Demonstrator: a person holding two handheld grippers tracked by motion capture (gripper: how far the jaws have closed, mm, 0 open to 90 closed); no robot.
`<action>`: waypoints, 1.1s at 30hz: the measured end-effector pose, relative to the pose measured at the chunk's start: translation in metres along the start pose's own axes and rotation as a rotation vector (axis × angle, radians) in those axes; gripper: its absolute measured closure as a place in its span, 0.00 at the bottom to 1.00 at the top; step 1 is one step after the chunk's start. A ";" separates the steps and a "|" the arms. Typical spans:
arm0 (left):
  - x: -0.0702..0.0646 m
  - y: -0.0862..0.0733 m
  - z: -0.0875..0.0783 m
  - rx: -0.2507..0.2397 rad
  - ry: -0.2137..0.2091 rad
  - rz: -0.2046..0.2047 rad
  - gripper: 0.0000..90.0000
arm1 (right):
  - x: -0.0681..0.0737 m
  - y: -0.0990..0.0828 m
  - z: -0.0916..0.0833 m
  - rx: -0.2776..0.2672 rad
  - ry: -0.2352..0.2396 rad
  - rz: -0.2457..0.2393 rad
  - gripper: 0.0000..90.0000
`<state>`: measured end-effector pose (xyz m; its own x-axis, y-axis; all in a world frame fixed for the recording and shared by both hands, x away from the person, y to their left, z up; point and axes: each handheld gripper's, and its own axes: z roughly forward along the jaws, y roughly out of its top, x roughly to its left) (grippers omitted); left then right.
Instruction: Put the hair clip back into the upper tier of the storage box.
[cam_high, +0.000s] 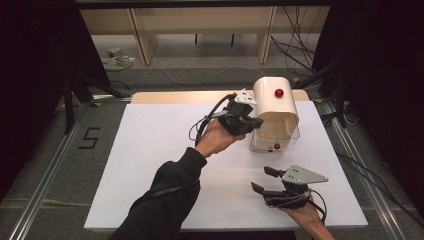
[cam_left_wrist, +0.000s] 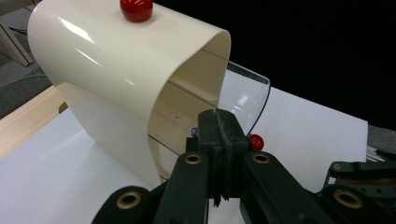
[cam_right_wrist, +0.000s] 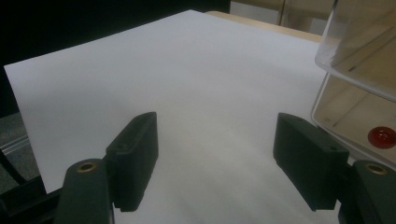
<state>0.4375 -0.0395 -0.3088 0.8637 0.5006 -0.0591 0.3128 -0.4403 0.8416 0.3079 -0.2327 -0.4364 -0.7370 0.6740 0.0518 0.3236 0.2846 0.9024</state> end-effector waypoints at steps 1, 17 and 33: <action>0.000 0.001 0.001 0.002 -0.003 -0.001 0.99 | 0.000 0.000 0.000 0.000 0.003 -0.008 0.35; -0.009 0.010 0.019 -0.001 -0.009 0.007 0.99 | 0.000 -0.001 0.001 -0.001 0.007 -0.008 0.35; -0.009 0.010 0.034 0.003 -0.005 -0.013 0.99 | 0.001 -0.001 0.002 0.010 0.013 -0.012 0.35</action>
<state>0.4463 -0.0735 -0.3186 0.8616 0.5024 -0.0731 0.3254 -0.4360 0.8390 0.3082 -0.2309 -0.4387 -0.7486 0.6614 0.0472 0.3209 0.2990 0.8987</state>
